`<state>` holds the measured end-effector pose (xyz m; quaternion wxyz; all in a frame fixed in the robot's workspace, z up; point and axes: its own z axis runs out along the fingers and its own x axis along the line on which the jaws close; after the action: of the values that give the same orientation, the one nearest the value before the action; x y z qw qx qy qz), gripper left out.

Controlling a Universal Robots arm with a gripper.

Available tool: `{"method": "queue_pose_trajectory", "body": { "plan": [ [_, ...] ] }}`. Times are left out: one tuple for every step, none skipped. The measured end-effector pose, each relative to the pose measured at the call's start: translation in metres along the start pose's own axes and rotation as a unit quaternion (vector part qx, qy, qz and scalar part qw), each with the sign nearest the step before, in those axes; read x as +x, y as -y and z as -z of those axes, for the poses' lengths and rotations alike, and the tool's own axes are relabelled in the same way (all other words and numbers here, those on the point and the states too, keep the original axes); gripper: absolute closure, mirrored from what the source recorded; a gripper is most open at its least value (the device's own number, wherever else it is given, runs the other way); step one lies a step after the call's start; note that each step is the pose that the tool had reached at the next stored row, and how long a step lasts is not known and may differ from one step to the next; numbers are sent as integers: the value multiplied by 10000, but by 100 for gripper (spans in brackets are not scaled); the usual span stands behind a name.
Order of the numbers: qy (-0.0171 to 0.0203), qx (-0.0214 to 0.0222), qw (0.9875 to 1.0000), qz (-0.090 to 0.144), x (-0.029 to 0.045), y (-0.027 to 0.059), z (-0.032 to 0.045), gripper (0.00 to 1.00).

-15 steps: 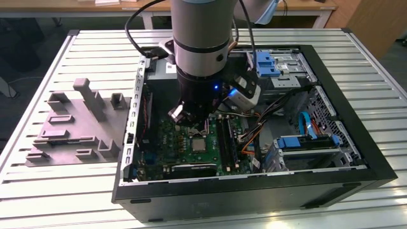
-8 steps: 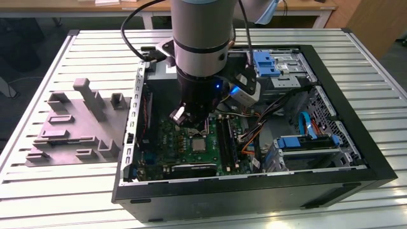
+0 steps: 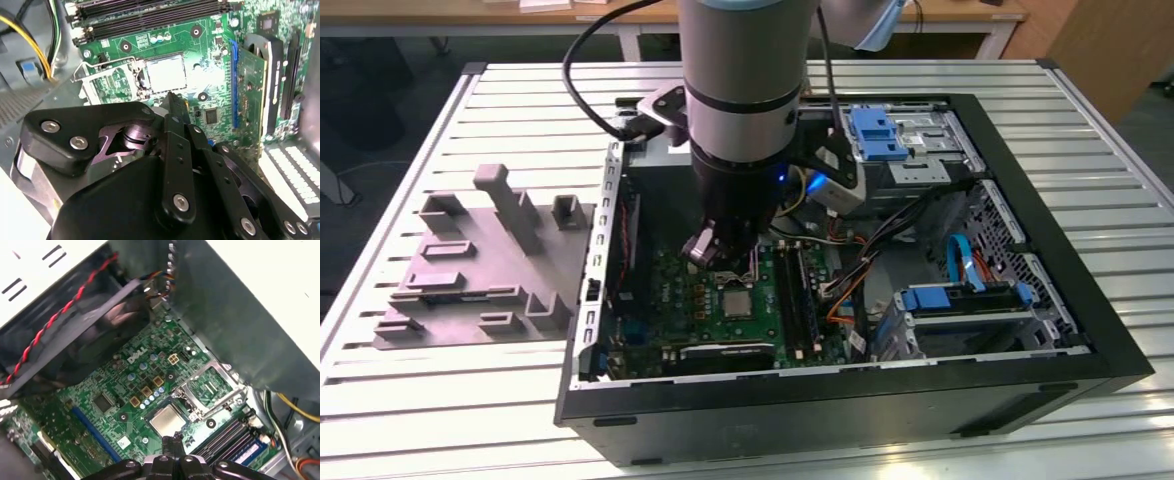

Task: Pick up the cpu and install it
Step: 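Close the cpu cover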

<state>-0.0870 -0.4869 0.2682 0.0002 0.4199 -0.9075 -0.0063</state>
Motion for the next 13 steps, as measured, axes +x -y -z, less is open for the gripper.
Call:
{"method": "queue_pose_trajectory", "body": {
  "plan": [
    [-1,0,10000,89,0,0,-2,89],
    [-2,-1,9998,180,0,0,-4,89],
    [-3,-1,9996,277,0,0,-6,89],
    [-3,-2,9993,368,0,0,-10,89],
    [-4,-3,9990,452,0,0,-13,89],
    [1,-8,9987,510,-1,2,-15,89],
    [44,-41,9986,524,-6,9,-17,89],
    [117,-96,9985,524,-13,16,-17,89],
    [194,-156,9983,524,-20,24,-17,89],
    [259,-205,9981,524,-27,31,-17,89],
    [335,-263,9977,524,-33,39,-16,89],
    [409,-319,9973,525,-40,48,-17,89],
    [479,-374,9968,525,-49,58,-17,89]
  ]
}}
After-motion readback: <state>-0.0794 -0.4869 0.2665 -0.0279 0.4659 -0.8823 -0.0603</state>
